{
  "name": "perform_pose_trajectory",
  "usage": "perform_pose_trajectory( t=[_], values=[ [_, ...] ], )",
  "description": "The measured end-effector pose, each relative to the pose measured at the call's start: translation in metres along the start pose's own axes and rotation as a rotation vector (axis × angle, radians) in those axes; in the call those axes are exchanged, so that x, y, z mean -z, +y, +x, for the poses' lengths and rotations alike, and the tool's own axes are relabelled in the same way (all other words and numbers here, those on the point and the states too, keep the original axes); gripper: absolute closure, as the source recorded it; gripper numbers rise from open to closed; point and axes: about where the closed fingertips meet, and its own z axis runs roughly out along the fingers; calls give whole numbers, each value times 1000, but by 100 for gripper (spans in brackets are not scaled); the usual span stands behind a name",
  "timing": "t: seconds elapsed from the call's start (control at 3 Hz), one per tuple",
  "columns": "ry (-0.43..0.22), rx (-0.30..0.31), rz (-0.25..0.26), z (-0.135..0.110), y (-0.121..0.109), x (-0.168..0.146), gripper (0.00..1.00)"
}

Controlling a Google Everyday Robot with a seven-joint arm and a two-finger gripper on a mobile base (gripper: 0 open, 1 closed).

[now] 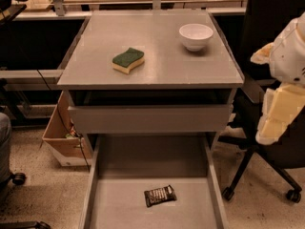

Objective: Pick rxbar chocolate from middle drawer and place on counter

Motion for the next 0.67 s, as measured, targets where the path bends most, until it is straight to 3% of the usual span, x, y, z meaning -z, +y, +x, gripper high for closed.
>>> perform_pose_trajectory(
  t=[0.67],
  values=[
    [-65, 46, -92, 3, 43, -86, 0]
  ],
)
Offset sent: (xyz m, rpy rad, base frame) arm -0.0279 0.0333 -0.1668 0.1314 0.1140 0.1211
